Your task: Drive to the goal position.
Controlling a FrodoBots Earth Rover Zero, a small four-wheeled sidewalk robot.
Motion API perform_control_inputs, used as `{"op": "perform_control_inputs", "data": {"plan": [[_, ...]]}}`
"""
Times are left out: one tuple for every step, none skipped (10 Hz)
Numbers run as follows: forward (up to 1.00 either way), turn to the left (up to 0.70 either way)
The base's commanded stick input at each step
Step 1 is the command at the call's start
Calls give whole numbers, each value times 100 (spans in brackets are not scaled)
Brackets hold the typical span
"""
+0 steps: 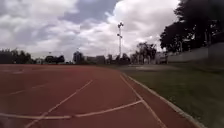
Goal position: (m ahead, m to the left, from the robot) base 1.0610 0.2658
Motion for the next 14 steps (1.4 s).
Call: {"op": "perform_control_inputs", "data": {"plan": [[60, 0], [60, 0], [60, 0], [60, 0], [60, 0], [60, 0], [60, 0], [60, 0], [60, 0], [60, 0], [60, 0], [60, 0], [60, 0], [60, 0]]}}
